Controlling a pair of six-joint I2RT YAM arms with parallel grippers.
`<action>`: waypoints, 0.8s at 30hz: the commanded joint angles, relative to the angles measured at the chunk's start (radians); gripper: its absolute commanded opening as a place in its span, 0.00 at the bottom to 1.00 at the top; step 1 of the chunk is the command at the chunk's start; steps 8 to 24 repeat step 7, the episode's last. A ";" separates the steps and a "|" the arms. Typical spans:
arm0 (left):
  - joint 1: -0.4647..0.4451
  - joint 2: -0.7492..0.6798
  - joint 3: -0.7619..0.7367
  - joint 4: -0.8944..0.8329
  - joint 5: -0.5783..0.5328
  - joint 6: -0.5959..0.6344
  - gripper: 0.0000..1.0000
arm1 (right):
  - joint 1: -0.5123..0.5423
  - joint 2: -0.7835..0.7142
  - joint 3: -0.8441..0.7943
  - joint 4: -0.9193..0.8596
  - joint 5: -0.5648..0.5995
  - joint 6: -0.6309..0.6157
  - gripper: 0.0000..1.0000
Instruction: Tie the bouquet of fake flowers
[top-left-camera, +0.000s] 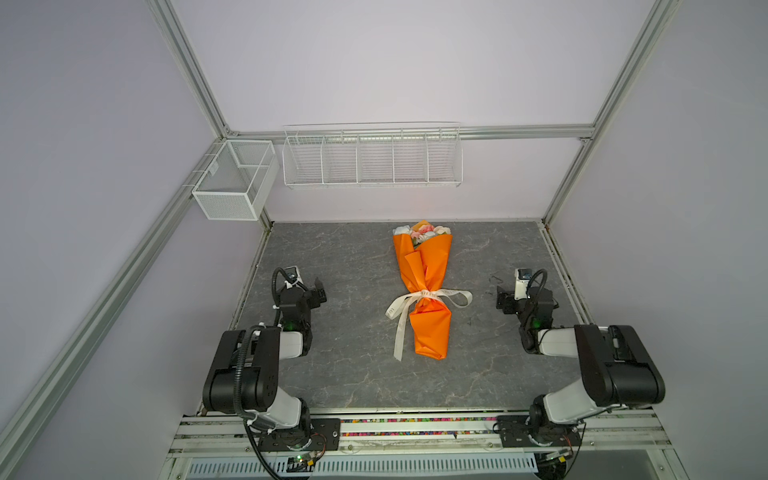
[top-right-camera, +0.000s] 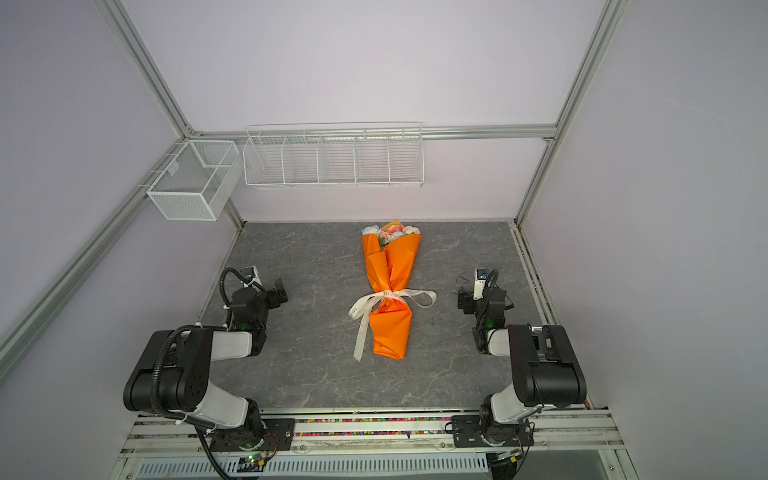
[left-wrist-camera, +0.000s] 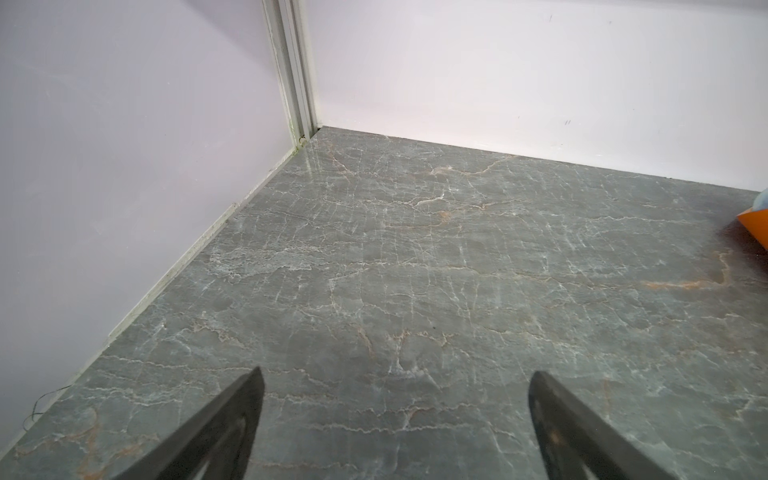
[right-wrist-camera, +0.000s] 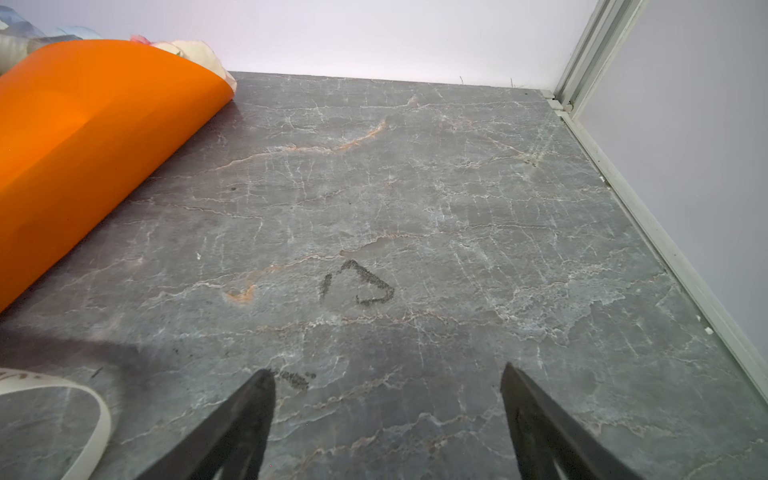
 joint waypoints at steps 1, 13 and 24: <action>0.004 0.008 0.003 0.031 0.012 0.017 0.99 | 0.003 -0.011 0.009 0.026 0.017 0.003 0.88; 0.004 0.007 0.004 0.031 0.013 0.018 0.99 | 0.003 -0.011 0.009 0.031 0.018 0.002 0.88; 0.004 0.007 0.004 0.031 0.013 0.018 0.99 | 0.003 -0.011 0.009 0.031 0.018 0.002 0.88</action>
